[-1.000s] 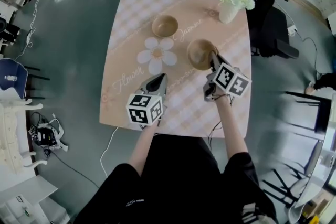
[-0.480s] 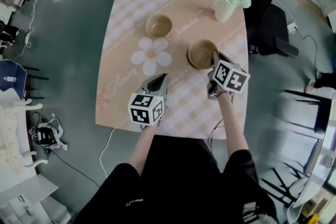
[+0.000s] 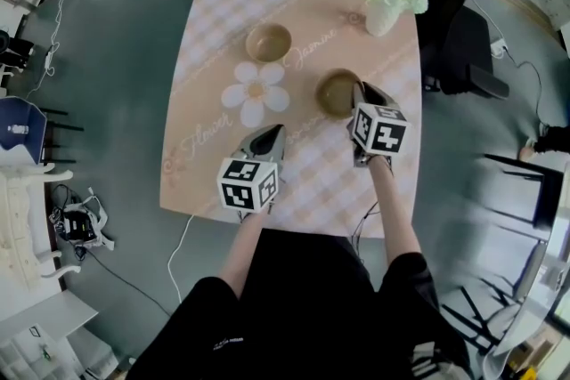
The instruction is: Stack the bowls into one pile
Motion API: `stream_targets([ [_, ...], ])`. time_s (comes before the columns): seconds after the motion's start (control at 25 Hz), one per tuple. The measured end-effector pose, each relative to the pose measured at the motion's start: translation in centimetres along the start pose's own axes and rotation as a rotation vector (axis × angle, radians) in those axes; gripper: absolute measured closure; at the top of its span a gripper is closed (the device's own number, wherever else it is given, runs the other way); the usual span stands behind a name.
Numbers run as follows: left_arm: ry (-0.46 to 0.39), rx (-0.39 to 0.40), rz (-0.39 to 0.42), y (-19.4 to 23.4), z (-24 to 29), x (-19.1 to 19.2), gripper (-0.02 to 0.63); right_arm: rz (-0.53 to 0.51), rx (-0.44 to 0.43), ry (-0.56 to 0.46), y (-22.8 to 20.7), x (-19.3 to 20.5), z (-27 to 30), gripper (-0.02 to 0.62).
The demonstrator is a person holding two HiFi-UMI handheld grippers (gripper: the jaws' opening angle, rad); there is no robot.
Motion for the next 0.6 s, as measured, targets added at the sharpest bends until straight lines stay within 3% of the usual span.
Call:
stream_targets([
  [0.28, -0.006, -0.004, -0.012, -0.4, 0.2, 0.1, 0.609, -0.059, -0.007, -0.006, -0.7, 0.2, 0.2, 0.514],
  [0.44, -0.007, -0.009, -0.016, -0.7, 0.3, 0.0, 0.609, 0.01, -0.047, 0.022, -1.0, 0.8, 0.8, 0.454],
  [0.6, -0.009, -0.012, -0.016, -0.9, 0.4, 0.0, 0.609, 0.072, -0.078, 0.036, -0.9, 0.9, 1.1, 0.448],
])
Point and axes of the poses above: the fingertips, and each gripper's own axes: z forward along the fingers, y to its left, x out of its underside, the point moved 4 cm from there along -z, backward along the fingers, and after that the axes turned 6 degrees about y, right-handed, at the moved point
